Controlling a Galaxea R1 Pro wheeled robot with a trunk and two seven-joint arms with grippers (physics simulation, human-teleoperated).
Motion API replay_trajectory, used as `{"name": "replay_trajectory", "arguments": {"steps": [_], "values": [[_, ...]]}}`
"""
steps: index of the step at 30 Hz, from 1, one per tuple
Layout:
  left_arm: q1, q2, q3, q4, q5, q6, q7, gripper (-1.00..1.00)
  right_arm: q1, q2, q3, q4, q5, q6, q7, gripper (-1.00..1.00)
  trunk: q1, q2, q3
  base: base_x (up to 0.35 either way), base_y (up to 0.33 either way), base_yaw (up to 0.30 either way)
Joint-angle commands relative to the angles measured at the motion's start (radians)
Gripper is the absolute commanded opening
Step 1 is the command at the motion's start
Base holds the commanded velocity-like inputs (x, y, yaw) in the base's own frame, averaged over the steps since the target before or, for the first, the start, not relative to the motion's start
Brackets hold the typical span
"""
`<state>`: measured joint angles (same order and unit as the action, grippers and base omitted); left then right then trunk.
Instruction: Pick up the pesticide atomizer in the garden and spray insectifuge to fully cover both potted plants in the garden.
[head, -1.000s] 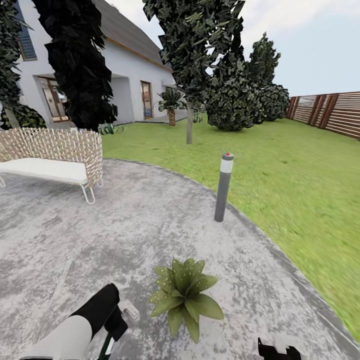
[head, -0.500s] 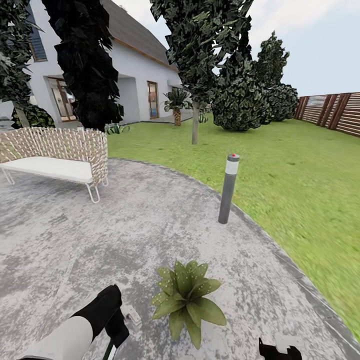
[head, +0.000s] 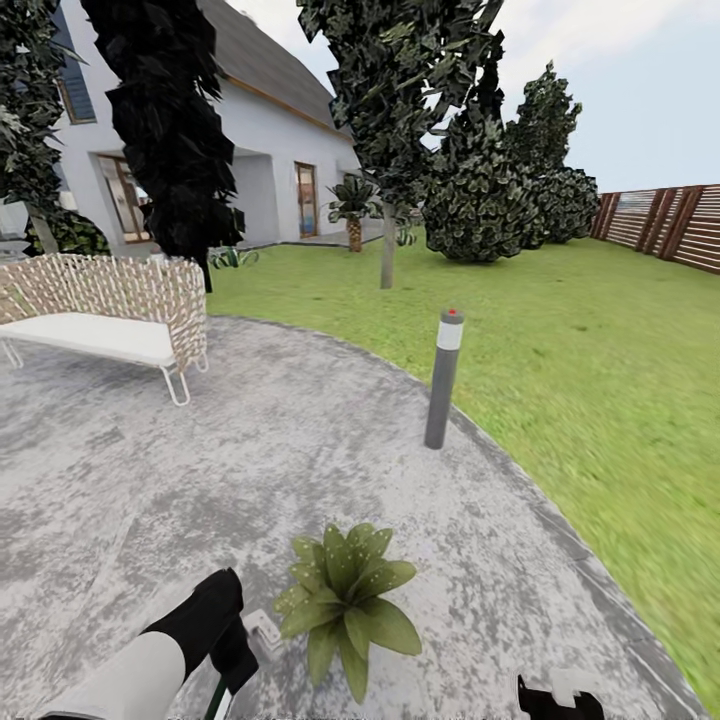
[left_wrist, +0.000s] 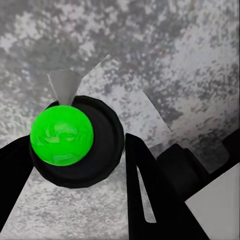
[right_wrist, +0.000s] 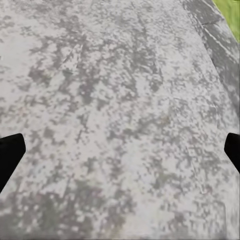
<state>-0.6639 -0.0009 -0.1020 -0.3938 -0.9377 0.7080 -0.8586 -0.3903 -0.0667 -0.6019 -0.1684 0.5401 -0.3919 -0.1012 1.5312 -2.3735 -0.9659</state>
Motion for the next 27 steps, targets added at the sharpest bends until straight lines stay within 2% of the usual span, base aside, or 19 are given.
{"name": "replay_trajectory", "arguments": {"steps": [1, 3, 5, 7, 8, 10, 16, 22, 27], "values": [[0.0, 0.001, -0.001, 0.0, -0.009, 0.002, -0.009, -1.0, -0.001, 0.0, -0.006, 0.002, 0.011, -0.004, -0.005, 1.0, 0.0, 0.0, -0.001, -0.022, -0.022, 0.159], [-0.005, 0.009, 0.001, -0.002, -0.007, 0.003, -0.036, -1.0, -0.001, 0.001, -0.006, 0.003, 0.011, -0.004, -0.005, 1.0, 0.0, 0.0, -0.001, -0.008, -0.008, 0.236], [-0.008, 0.014, 0.001, -0.007, -0.017, 0.004, -0.119, -1.0, -0.001, 0.001, -0.006, 0.003, 0.011, -0.004, -0.005, 1.0, 0.0, 0.0, -0.001, -0.001, -0.001, 0.269], [-0.009, 0.017, 0.001, -0.01, -0.057, 0.007, -0.145, -1.0, -0.001, 0.001, -0.006, 0.003, 0.011, -0.004, -0.005, 1.0, 0.0, 0.0, -0.001, 0.0, 0.0, 0.274], [-0.01, 0.016, 0.004, -0.011, -0.106, 0.01, -0.157, -1.0, -0.001, 0.001, -0.006, 0.003, 0.011, -0.004, -0.005, 1.0, 0.0, 0.0, -0.001, 0.0, 0.0, 0.275], [-0.011, 0.014, 0.007, -0.011, -0.123, 0.008, -0.164, -1.0, -0.001, 0.001, -0.006, 0.003, 0.011, -0.004, -0.005, 1.0, 0.0, 0.0, -0.001, 0.0, 0.0, 0.275], [-0.011, 0.002, 0.009, -0.011, -0.125, 0.006, -0.166, -1.0, -0.001, 0.001, -0.006, 0.003, 0.011, -0.004, -0.005, 1.0, 0.0, 0.0, -0.001, 0.01, -0.031, 0.098], [-0.011, 0.001, 0.008, -0.011, -0.128, 0.006, -0.165, -1.0, -0.001, 0.001, -0.006, 0.003, 0.011, -0.004, -0.005, 1.0, 0.0, 0.0, -0.001, 0.086, -0.245, 0.002], [-0.011, 0.001, 0.007, -0.011, -0.13, 0.008, -0.165, -1.0, -0.001, 0.001, -0.006, 0.003, 0.011, -0.004, -0.005, 1.0, 0.0, 0.0, -0.001, 0.091, -0.261, 0.212]]}}
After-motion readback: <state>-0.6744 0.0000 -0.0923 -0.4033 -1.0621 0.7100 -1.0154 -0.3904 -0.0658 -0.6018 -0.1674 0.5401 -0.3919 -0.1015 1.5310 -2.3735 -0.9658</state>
